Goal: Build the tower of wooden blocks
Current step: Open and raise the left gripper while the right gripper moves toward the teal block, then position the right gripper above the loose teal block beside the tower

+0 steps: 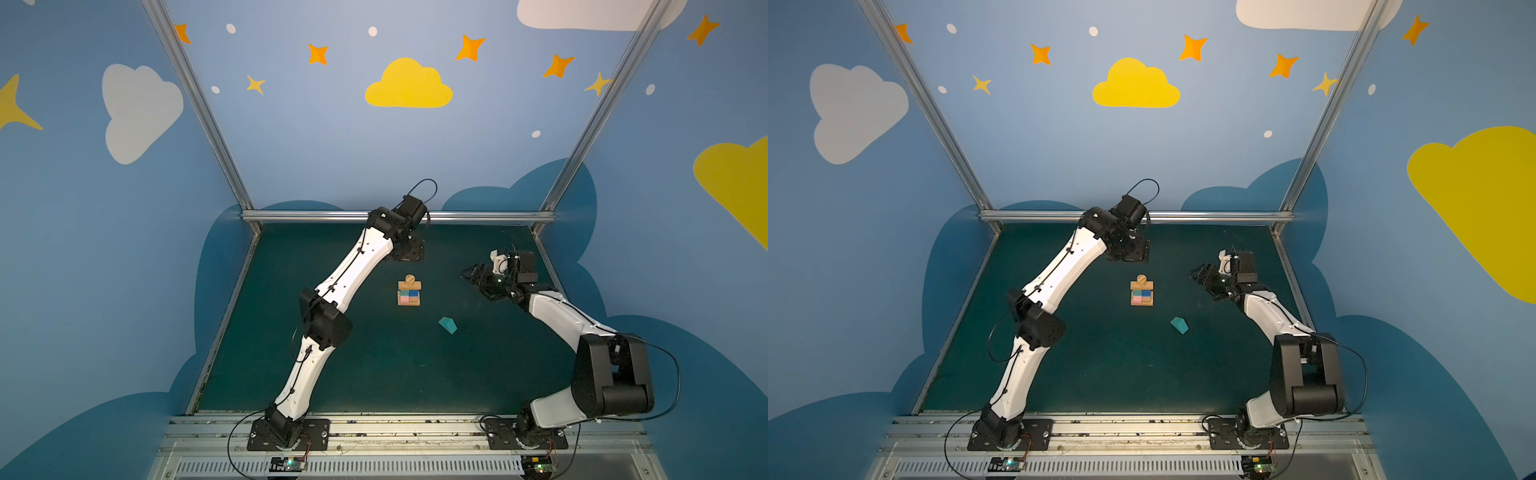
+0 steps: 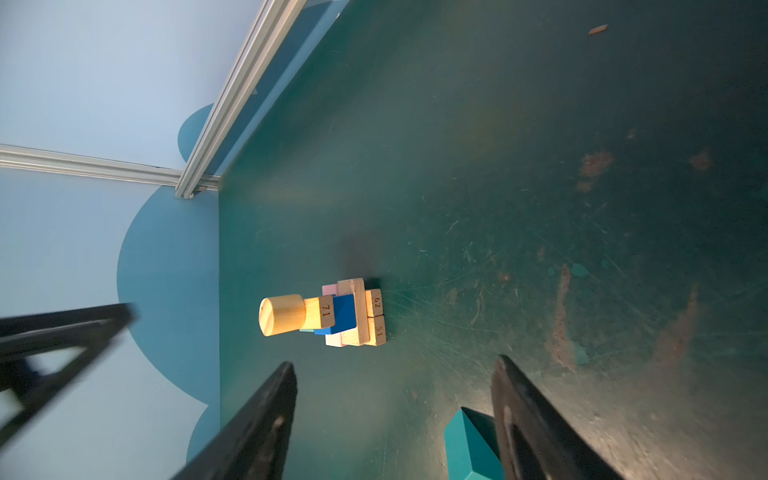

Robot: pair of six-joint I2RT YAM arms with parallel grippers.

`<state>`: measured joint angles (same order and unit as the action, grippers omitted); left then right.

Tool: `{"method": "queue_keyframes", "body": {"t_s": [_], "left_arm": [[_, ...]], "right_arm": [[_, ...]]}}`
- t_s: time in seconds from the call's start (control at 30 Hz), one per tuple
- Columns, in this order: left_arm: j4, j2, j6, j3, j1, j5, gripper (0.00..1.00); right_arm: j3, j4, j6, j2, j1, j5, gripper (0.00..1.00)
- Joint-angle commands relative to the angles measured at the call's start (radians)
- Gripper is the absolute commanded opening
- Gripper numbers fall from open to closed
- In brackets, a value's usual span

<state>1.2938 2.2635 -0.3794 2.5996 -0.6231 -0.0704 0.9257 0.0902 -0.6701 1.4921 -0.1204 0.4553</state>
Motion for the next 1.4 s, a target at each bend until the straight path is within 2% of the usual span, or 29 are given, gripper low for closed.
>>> {"method": "queue_keyframes", "body": {"t_s": [0.0,0.1,0.37,0.57,0.7,0.77,0.9,1.03,1.37], "left_arm": [[-0.035,-0.122,-0.008,-0.081,0.004,-0.122,0.82],[-0.161,-0.258,-0.003,-0.268,0.003,-0.172,0.82],[-0.729,-0.749,0.029,-0.983,0.036,-0.181,0.86],[-0.977,-1.033,0.057,-1.335,0.071,-0.189,0.87],[-1.020,-1.134,0.064,-1.452,0.080,-0.262,0.87],[-1.048,-1.170,0.050,-1.526,0.083,-0.319,0.87],[-1.120,-1.212,0.013,-1.677,0.103,-0.317,0.87],[-1.136,-1.216,-0.007,-1.712,0.114,-0.301,0.87],[-1.145,-1.209,-0.028,-1.735,0.129,-0.268,0.87]], "right_arm": [[0.014,0.031,0.018,-0.041,0.000,-0.019,0.74],[0.017,0.036,0.011,-0.056,-0.015,-0.037,0.75],[0.088,0.129,0.041,-0.061,-0.132,-0.123,0.76],[0.113,0.200,0.047,-0.087,-0.229,-0.203,0.76],[0.102,0.246,0.041,-0.115,-0.298,-0.240,0.72],[0.089,0.275,0.041,-0.129,-0.331,-0.245,0.63],[0.025,0.293,0.014,-0.154,-0.389,-0.255,0.33],[-0.043,0.289,-0.029,-0.138,-0.420,-0.248,0.00],[-0.111,0.294,-0.057,-0.080,-0.454,-0.283,0.00]]}}
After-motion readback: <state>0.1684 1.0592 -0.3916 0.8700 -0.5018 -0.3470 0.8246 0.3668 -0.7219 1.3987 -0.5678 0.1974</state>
